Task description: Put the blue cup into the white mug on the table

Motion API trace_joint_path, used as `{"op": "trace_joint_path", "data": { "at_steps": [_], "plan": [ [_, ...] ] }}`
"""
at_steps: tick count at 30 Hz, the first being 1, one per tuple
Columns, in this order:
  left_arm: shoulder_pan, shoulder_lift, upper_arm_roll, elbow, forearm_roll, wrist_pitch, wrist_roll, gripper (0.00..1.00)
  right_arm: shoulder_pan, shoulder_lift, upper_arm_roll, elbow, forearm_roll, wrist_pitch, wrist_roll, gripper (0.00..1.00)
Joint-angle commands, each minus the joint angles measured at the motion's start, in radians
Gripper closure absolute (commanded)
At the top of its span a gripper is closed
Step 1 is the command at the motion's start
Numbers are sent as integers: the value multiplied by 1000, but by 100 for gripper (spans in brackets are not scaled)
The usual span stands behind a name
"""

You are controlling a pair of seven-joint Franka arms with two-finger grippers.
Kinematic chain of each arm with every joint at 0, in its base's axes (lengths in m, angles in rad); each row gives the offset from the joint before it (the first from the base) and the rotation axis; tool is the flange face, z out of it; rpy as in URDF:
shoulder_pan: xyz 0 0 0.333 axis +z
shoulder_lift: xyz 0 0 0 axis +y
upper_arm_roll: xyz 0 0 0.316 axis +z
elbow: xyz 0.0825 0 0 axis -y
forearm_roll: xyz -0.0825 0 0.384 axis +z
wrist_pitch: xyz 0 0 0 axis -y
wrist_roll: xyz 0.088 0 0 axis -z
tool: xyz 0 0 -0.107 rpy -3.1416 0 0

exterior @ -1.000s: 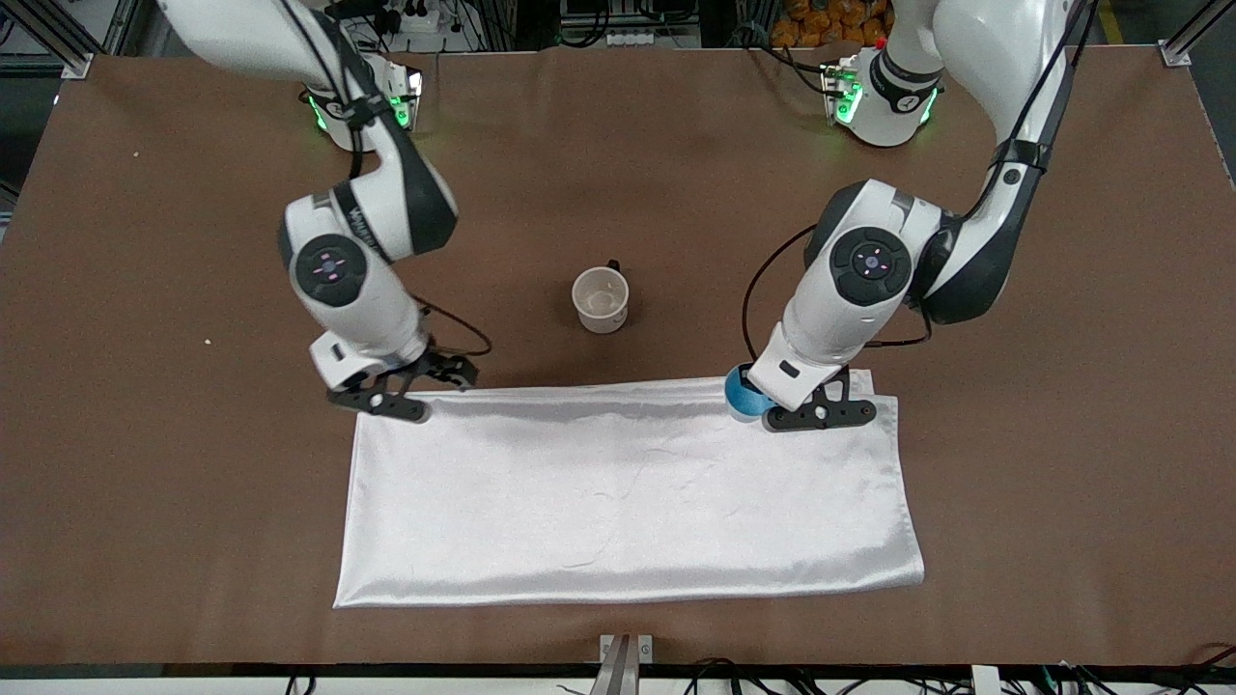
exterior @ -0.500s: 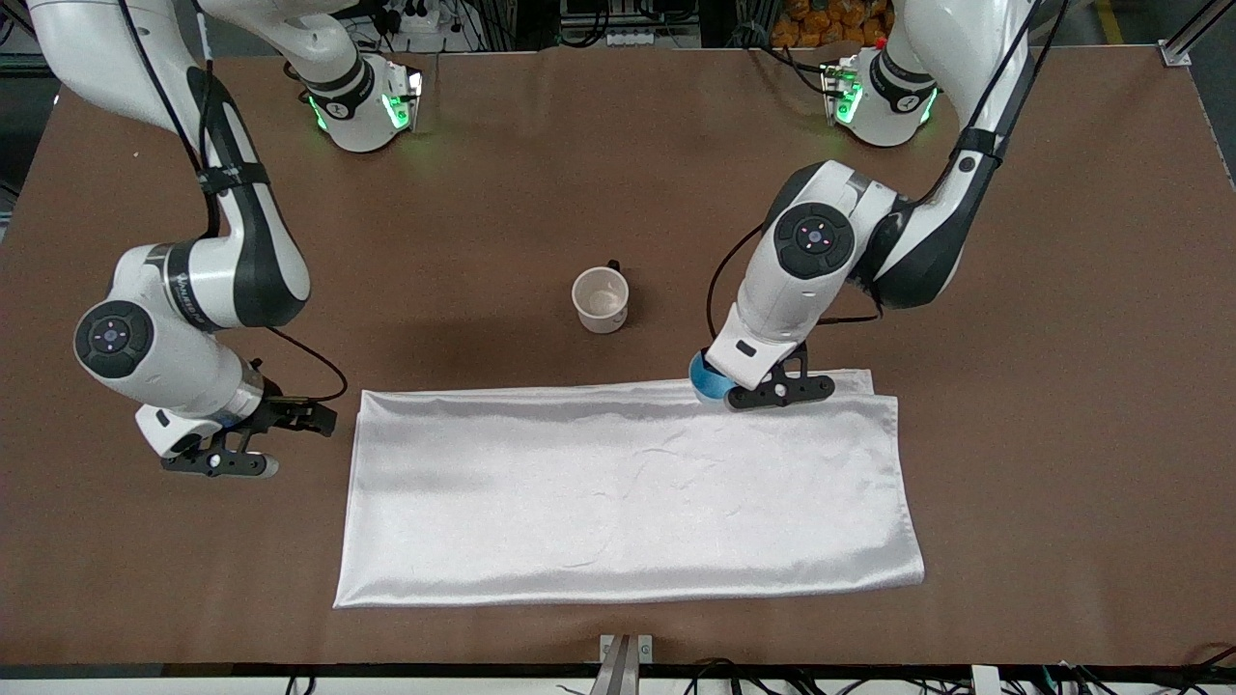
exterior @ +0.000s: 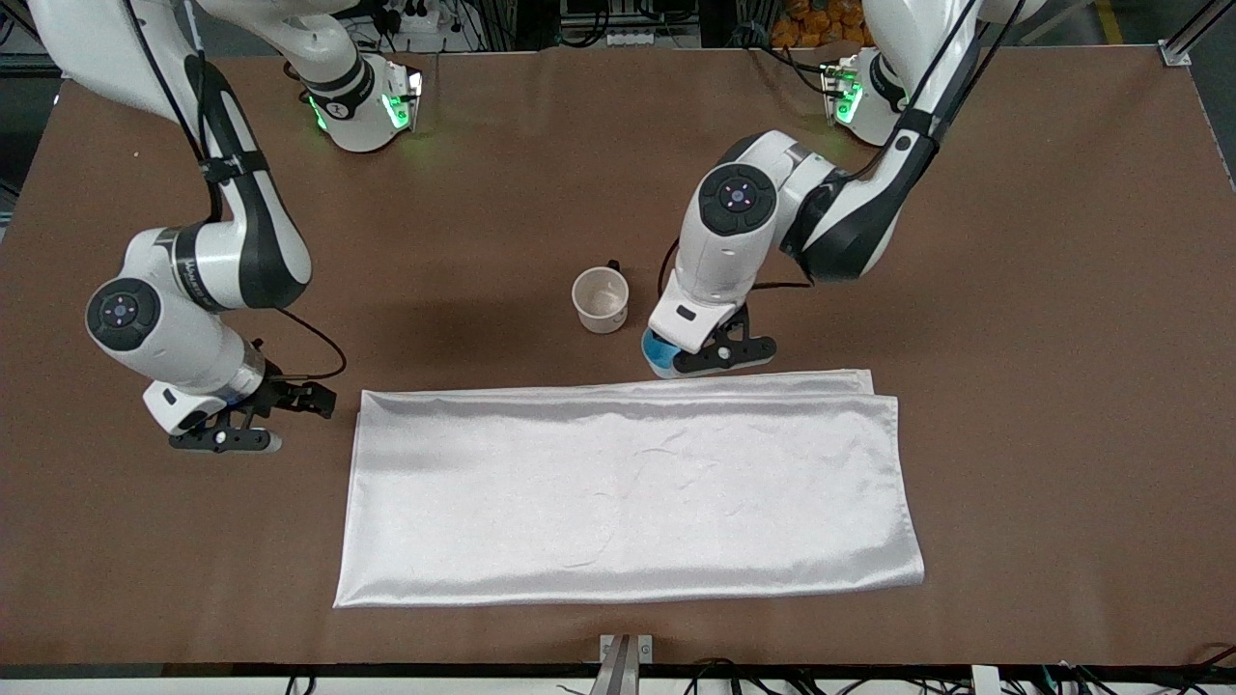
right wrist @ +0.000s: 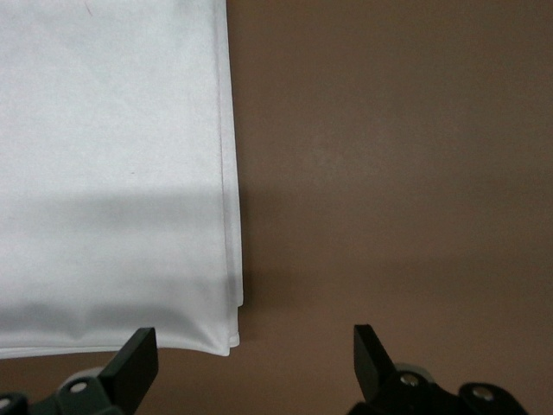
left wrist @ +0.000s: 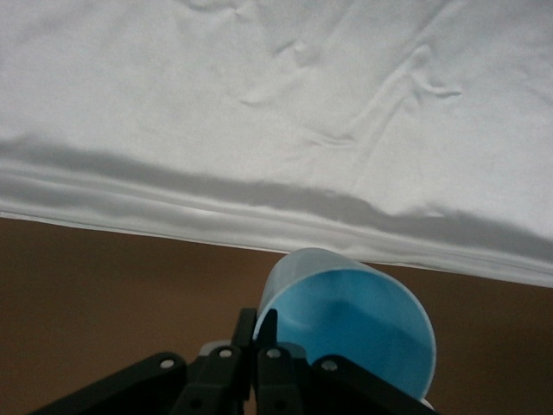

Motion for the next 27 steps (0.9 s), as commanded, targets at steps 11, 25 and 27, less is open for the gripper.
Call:
{"op": "trace_joint_path", "data": {
  "at_steps": [11, 25, 27],
  "plan": [
    [-96, 15, 1, 1, 10, -12, -165, 100, -27, -256, 15, -308, -1, 58, -34, 0],
    [-185, 58, 2, 1, -16, -1, -237, 100, -25, -321, 15, -403, -1, 81, -37, 0],
    [-188, 59, 2, -1, -16, -1, -239, 100, -25, -336, 15, -419, -1, 80, -37, 0]
  ]
}}
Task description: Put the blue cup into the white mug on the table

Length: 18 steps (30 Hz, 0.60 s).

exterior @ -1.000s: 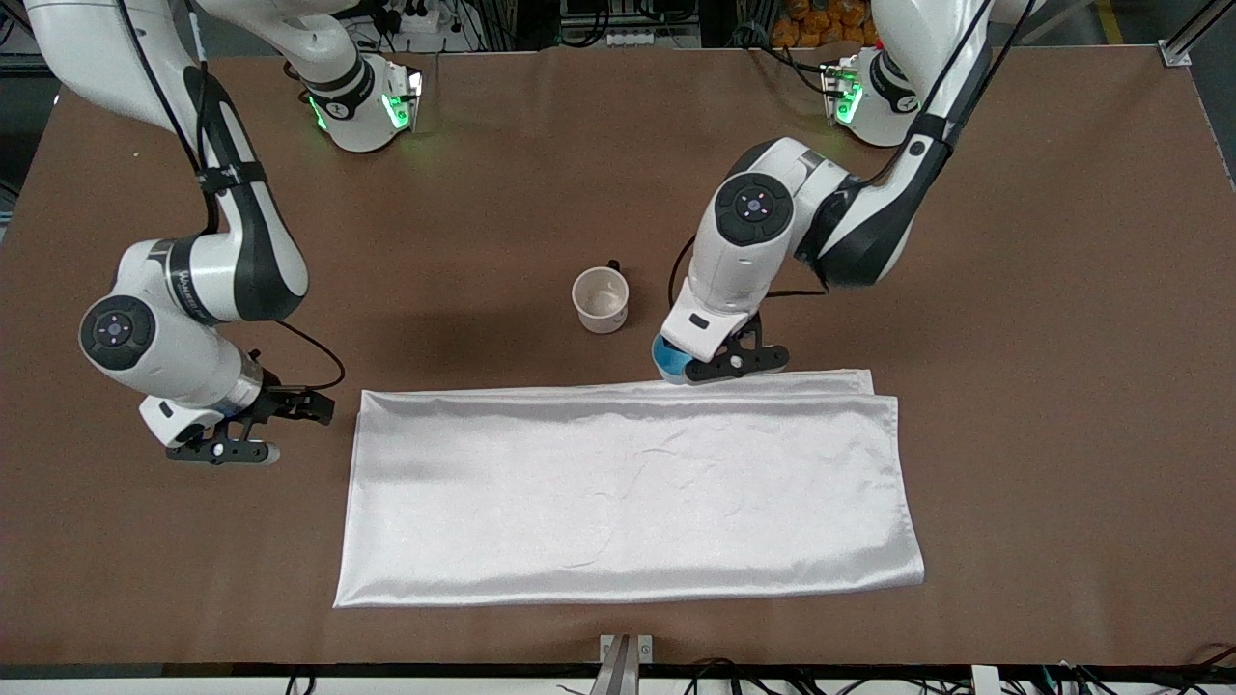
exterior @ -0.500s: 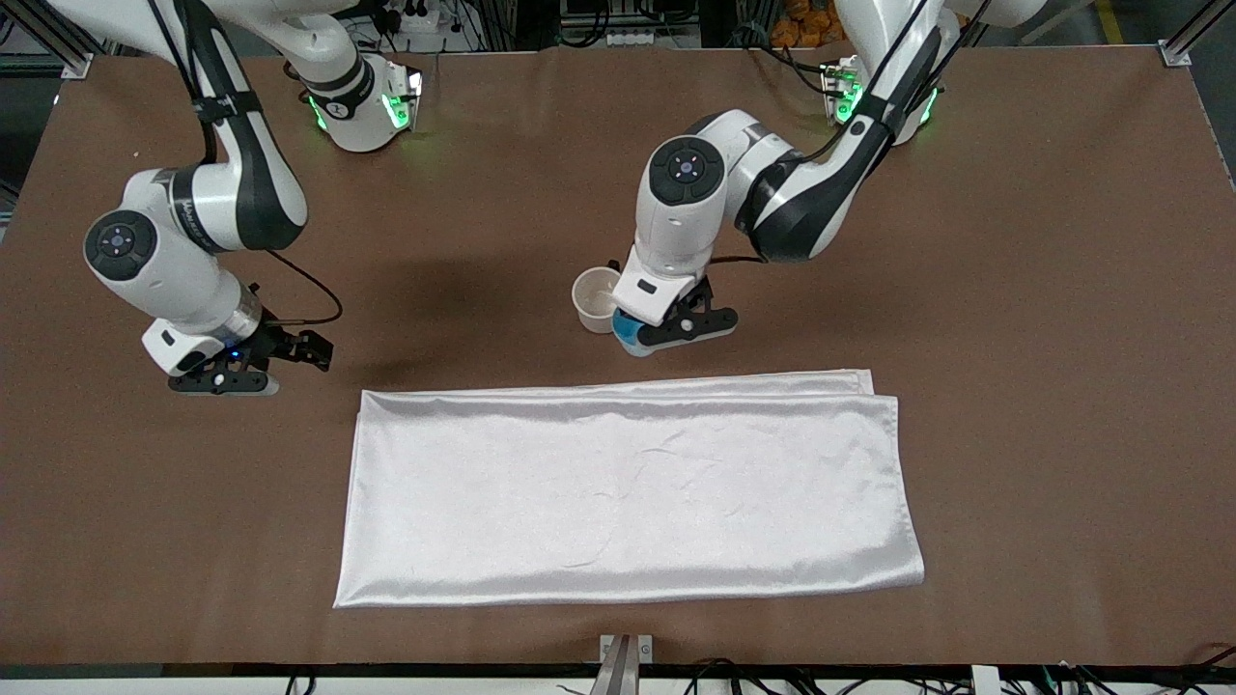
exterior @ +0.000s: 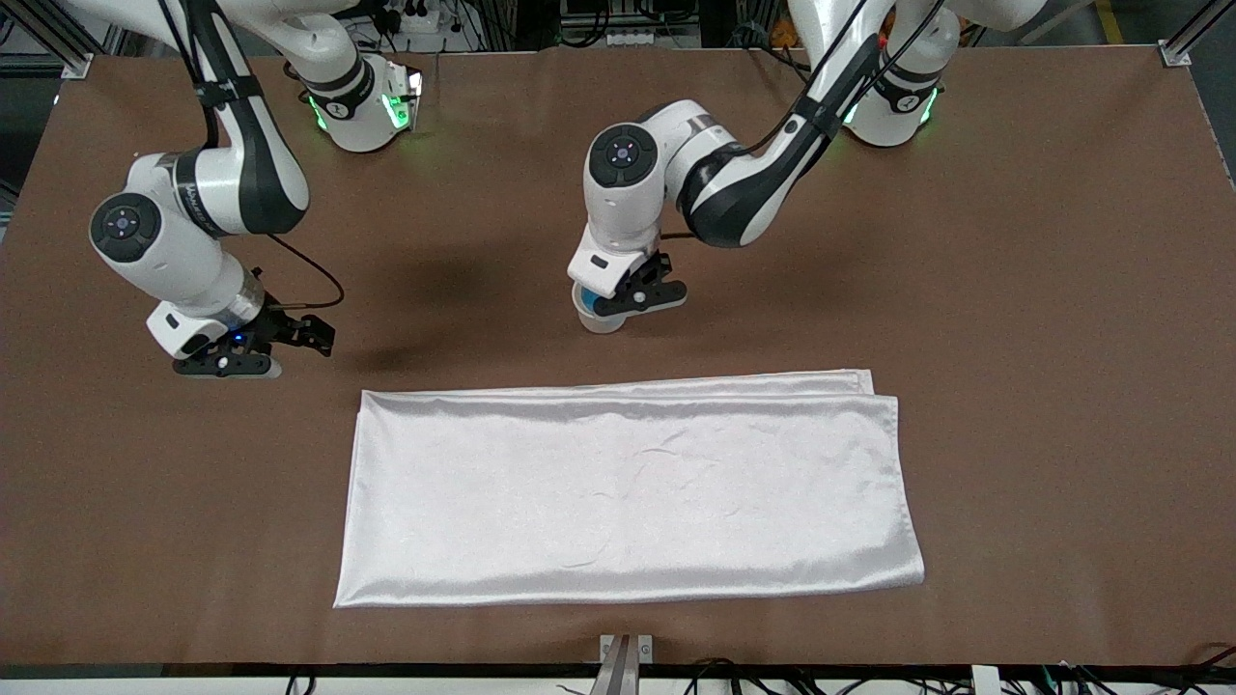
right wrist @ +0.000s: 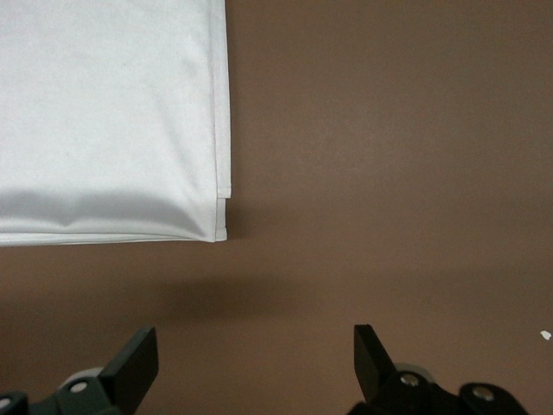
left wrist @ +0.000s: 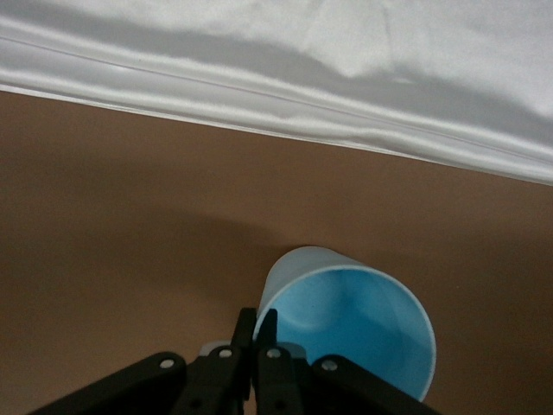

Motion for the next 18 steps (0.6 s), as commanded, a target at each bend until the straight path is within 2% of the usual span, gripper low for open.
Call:
{"op": "trace_joint_path", "data": {
  "at_steps": [1, 5, 18],
  "plan": [
    [-12, 5, 6, 6, -9, -2, -26, 100, -19, -96, 15, -99, -1, 19, -17, 0],
    [-39, 18, 6, 6, -9, -2, -26, 100, -19, -104, 15, -105, -1, 17, -15, 0],
    [-36, 32, 6, 7, -19, 0, -28, 100, -19, -133, 15, -137, -1, 15, -17, 0]
  ]
}}
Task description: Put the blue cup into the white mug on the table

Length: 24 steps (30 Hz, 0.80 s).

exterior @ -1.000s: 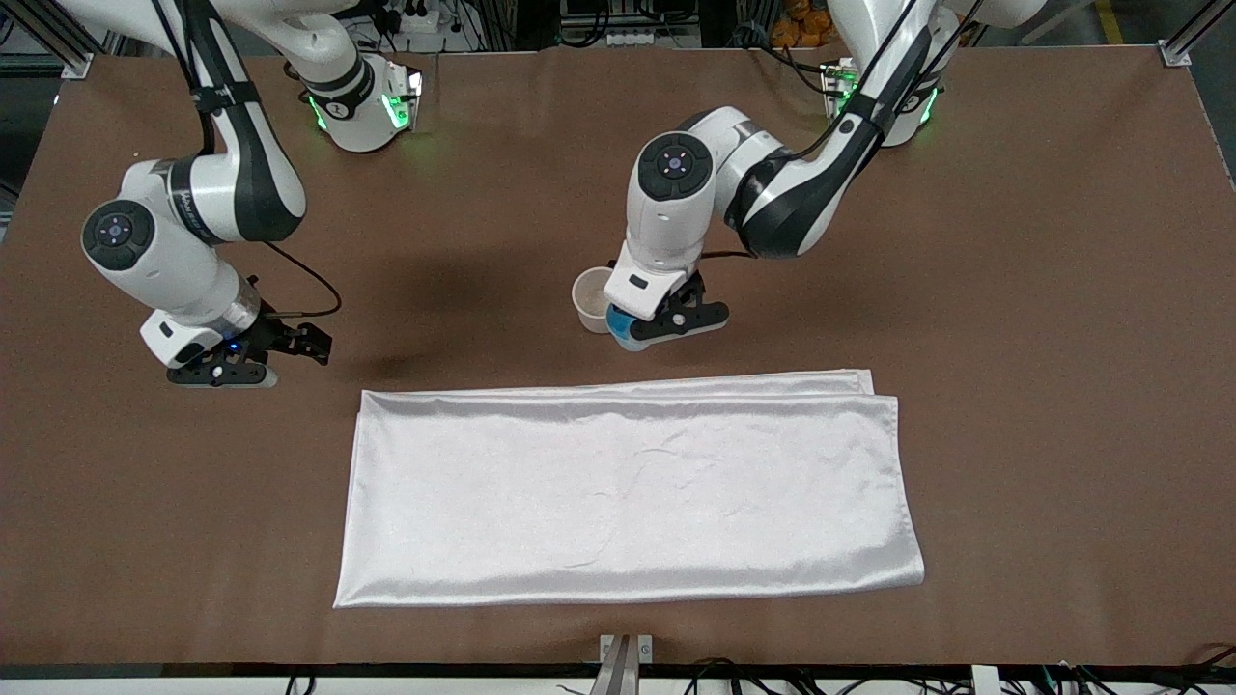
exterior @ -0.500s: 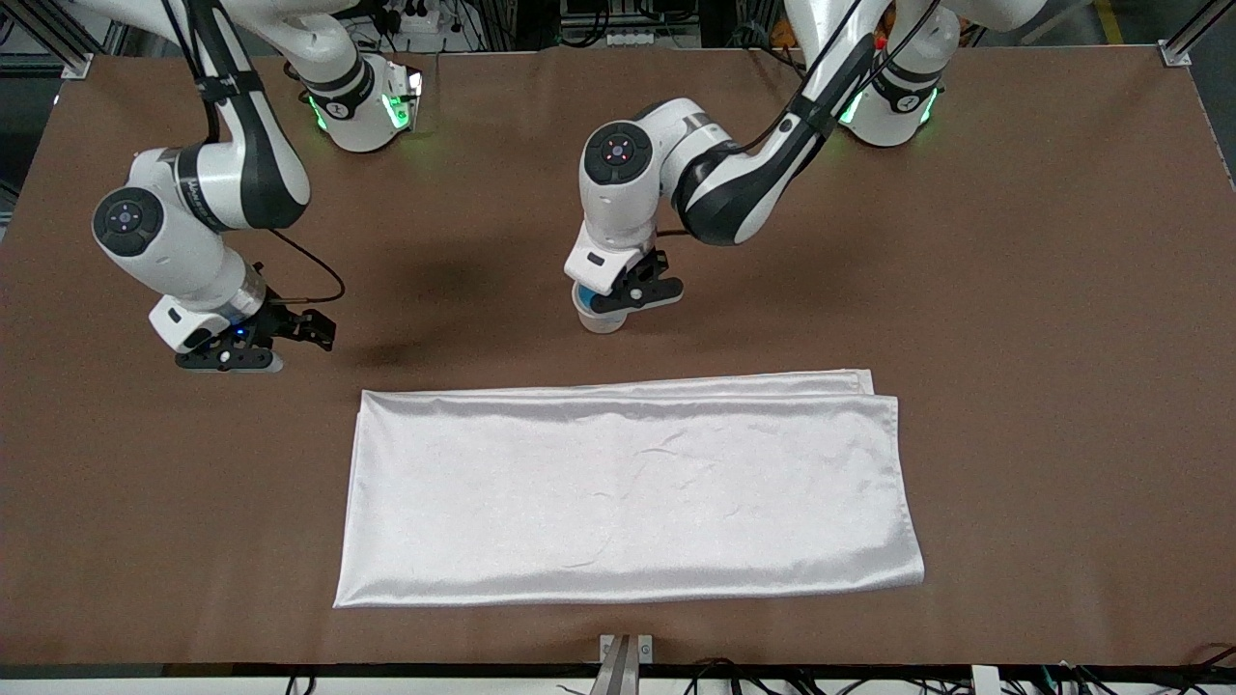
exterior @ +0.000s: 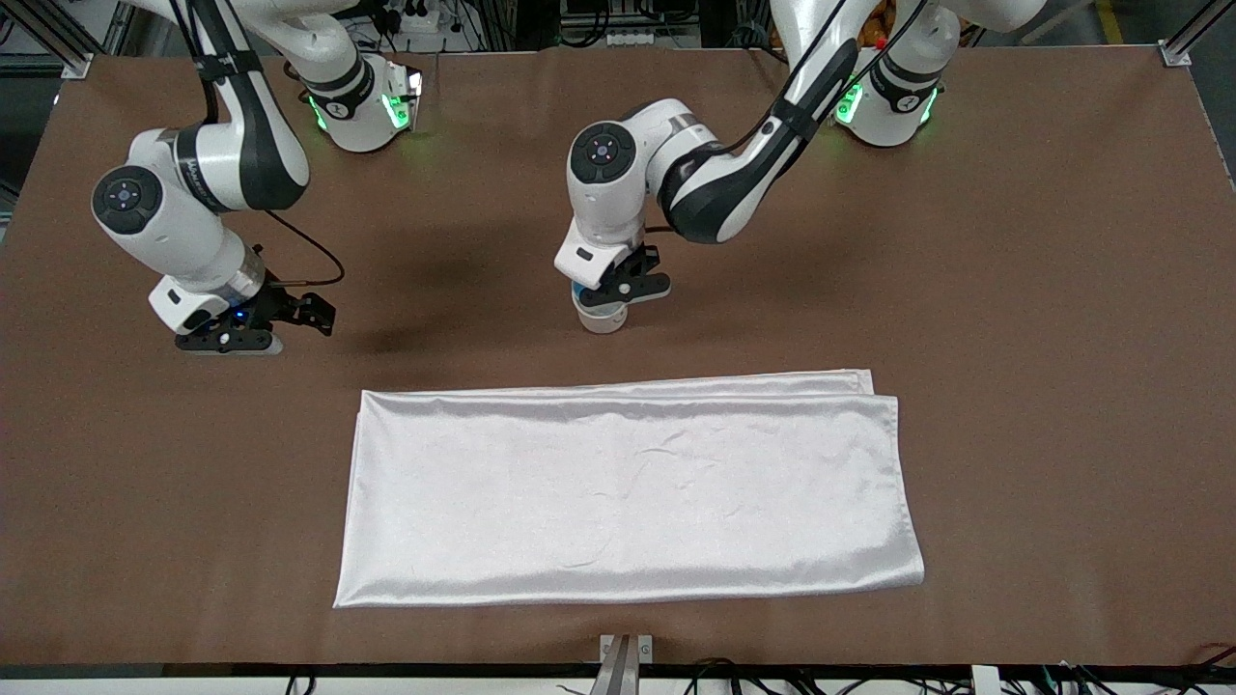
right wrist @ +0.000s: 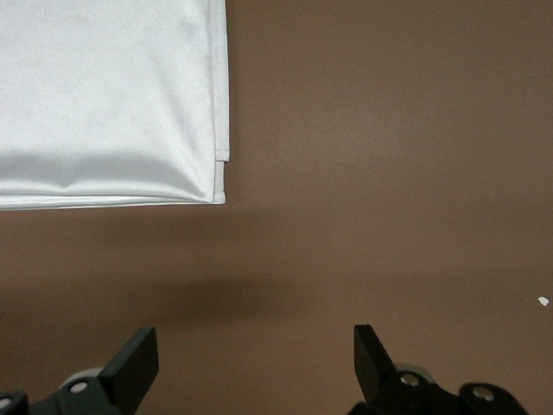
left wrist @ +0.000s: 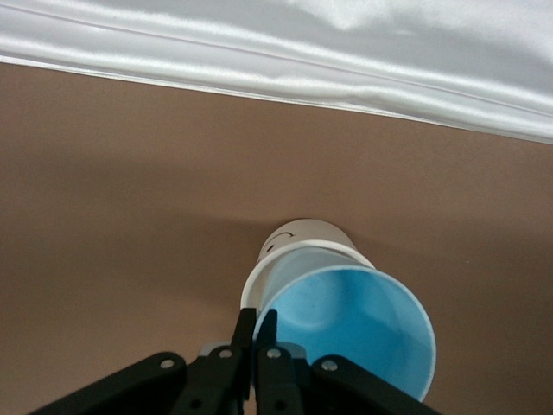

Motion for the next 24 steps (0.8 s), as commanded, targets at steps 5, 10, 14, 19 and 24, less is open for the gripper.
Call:
{"op": "trace_joint_path", "data": {
  "at_steps": [5, 10, 14, 19, 24],
  "plan": [
    [2, 25, 7, 15, -28, 14, -15, 43, -25, -53, 13, -44, -1, 6, -37, 0],
    [-4, 28, 10, 24, -28, 18, -19, 0, -51, -54, 13, -42, -3, 5, -85, 0],
    [2, 19, 11, 36, -28, 17, -18, 0, -65, -54, 14, -42, -3, 3, -99, 0],
    [8, -16, 19, 43, -16, 17, -4, 0, -65, -53, 14, -38, -1, 1, -97, 0],
    [39, -67, 30, 43, 10, 15, 22, 0, -56, -51, 18, 10, -1, -37, -82, 0]
  ]
}}
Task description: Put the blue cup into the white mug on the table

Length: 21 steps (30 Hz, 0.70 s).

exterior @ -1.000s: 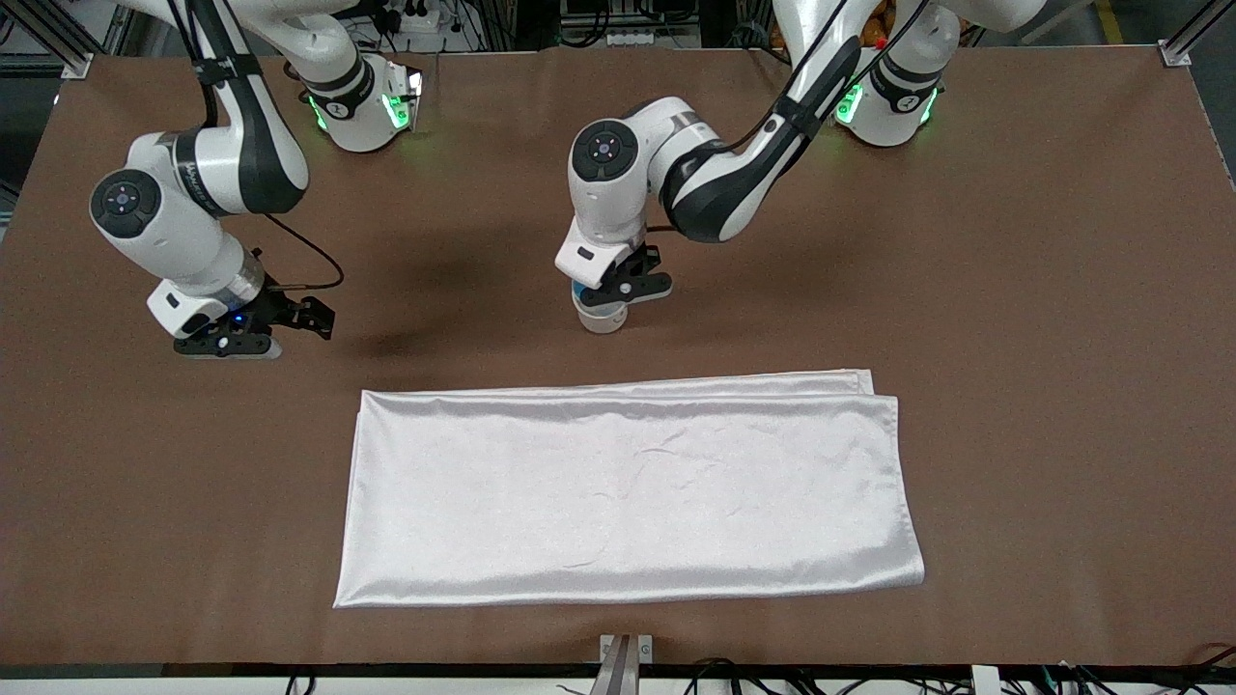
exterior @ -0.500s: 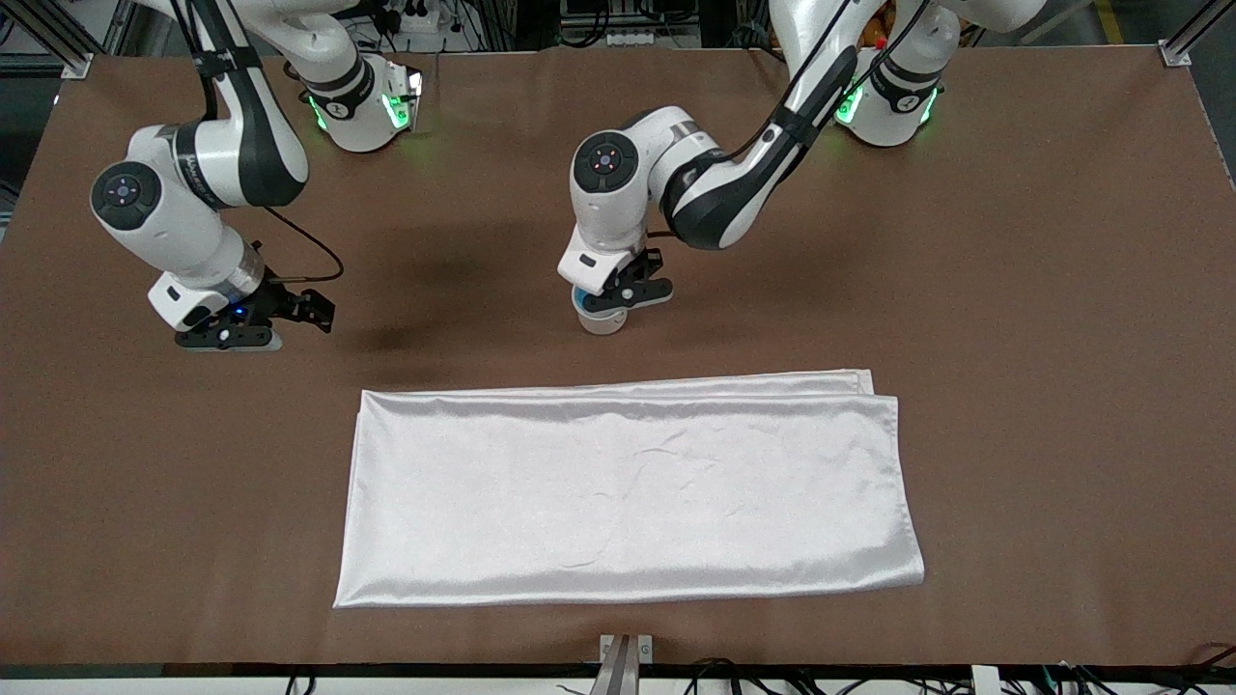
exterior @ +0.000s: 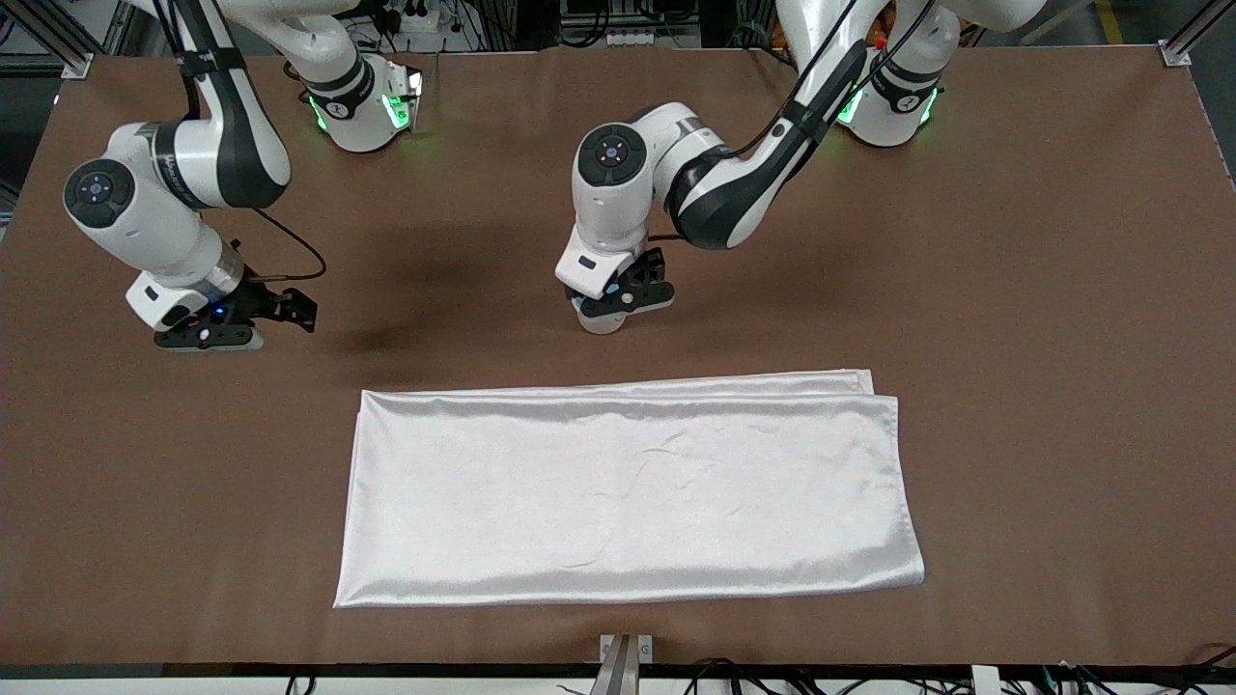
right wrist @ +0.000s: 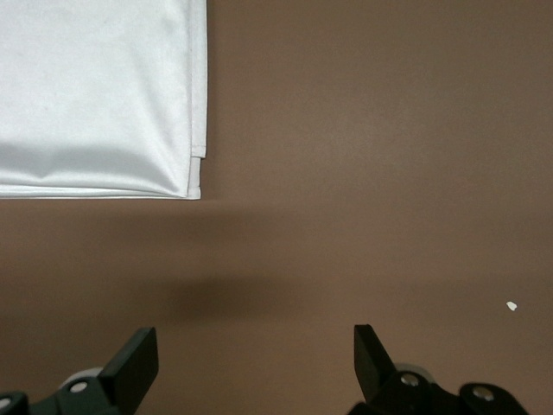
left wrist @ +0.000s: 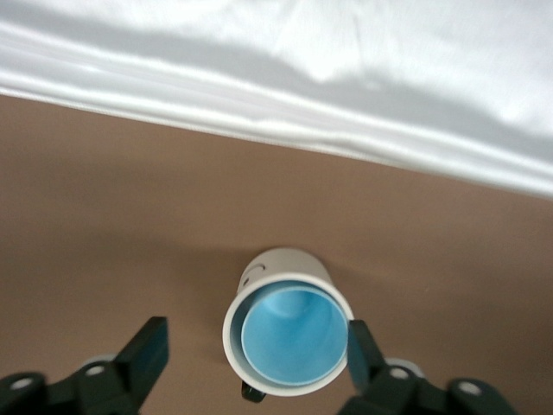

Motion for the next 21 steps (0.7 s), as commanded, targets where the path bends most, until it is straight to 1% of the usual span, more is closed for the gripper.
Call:
{"op": "trace_joint_path", "data": {
  "at_steps": [1, 5, 10, 19, 21],
  "plan": [
    [35, -79, 13, -8, 28, -9, 37, 0, -4, -27, 16, 48, 0, -69, 4, 0],
    [78, -128, 13, -8, 38, -27, 83, 0, -2, -18, 18, 183, 0, -231, 21, 0],
    [143, -184, 12, -8, 36, -56, 202, 0, 7, -7, 18, 350, 0, -414, 21, 0],
    [272, -265, 5, -8, 23, -115, 331, 0, 21, -7, 18, 570, 3, -655, 17, 0],
    [295, -277, 1, -10, 35, -129, 336, 0, 24, -7, 18, 613, 5, -699, 17, 0]
  ]
}}
